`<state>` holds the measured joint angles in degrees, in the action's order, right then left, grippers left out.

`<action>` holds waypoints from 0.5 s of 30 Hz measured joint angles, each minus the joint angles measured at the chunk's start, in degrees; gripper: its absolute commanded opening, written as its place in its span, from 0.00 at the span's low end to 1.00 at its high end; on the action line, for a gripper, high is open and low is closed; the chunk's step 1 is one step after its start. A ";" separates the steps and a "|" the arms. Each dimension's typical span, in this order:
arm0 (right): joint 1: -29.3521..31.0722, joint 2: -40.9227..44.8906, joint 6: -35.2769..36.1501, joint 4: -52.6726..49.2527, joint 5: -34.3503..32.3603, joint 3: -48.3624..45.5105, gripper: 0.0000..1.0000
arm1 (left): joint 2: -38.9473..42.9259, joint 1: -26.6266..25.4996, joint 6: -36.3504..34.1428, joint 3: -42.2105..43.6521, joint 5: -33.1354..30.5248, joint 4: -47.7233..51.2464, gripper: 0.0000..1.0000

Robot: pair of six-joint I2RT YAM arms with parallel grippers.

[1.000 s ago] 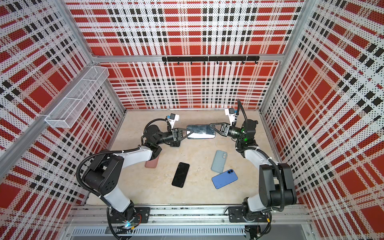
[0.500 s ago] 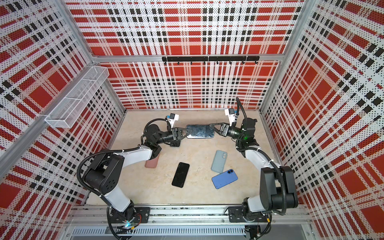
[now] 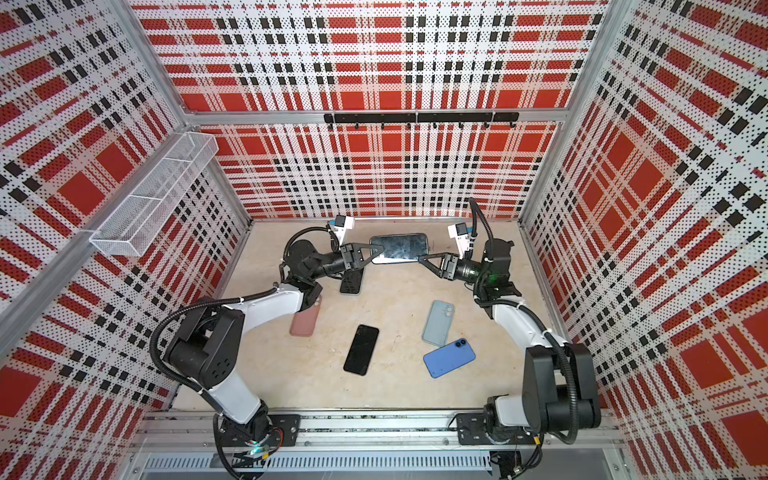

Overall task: Put the phone into the phone case
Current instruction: 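Lower the black cased phone onto the table with both grippers and release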

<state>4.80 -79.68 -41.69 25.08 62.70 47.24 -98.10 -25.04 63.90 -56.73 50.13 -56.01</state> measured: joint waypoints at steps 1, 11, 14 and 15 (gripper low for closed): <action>0.00 -0.09 -0.31 0.74 0.09 -0.13 0.44 | 0.00 0.00 0.02 0.00 0.00 0.11 0.00; 0.22 -3.80 -7.82 13.05 0.59 -0.15 0.27 | 0.00 0.00 0.15 0.00 -0.09 0.55 0.00; 0.44 -4.63 -9.20 14.45 1.14 -0.15 0.24 | 0.00 0.00 0.22 0.00 -0.26 1.25 0.00; 0.44 -4.63 -9.20 14.43 1.25 -0.15 0.22 | 0.00 0.02 0.33 0.00 -0.31 1.40 0.00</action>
<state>5.23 -84.31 -50.89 39.51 63.94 47.09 -98.10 -25.02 64.23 -56.73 49.82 -54.61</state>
